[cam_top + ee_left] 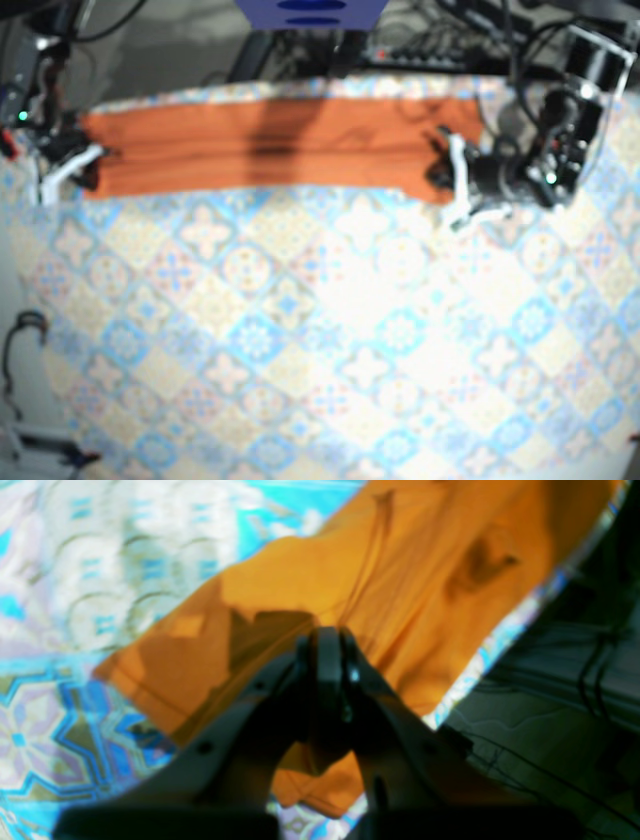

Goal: Fold the T-shirt properly
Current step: 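Lay the hem onto the shoulder edge with both grippers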

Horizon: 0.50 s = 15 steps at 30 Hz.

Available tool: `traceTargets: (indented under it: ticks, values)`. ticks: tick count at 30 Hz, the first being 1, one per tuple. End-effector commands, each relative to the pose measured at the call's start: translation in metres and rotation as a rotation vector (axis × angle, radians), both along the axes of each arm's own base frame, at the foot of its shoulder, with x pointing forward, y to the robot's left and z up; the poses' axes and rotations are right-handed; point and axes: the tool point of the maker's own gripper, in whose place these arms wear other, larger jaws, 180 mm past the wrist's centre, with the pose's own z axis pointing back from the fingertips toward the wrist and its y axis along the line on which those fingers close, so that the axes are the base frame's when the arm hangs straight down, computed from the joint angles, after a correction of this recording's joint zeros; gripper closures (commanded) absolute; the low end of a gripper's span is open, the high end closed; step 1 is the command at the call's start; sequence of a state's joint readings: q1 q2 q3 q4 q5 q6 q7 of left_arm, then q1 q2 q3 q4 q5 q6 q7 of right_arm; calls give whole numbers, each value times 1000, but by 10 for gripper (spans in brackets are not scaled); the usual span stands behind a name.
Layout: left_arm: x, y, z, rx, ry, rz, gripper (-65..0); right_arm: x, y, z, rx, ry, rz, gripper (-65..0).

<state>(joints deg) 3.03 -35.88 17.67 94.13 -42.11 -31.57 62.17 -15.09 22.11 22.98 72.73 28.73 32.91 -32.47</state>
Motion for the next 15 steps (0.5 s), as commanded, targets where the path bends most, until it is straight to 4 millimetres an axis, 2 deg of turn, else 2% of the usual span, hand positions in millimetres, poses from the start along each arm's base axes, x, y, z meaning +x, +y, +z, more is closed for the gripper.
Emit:
traceTargets:
  ticks: [1, 15]
  values:
    - [7, 5, 8, 7, -30, -3, 0, 11, -12, 17, -24, -57, -4, 0]
    - [-7, 22, -10, 126, -22, -31, 0, 1, -8, 8, -9, -35, -14, 0]
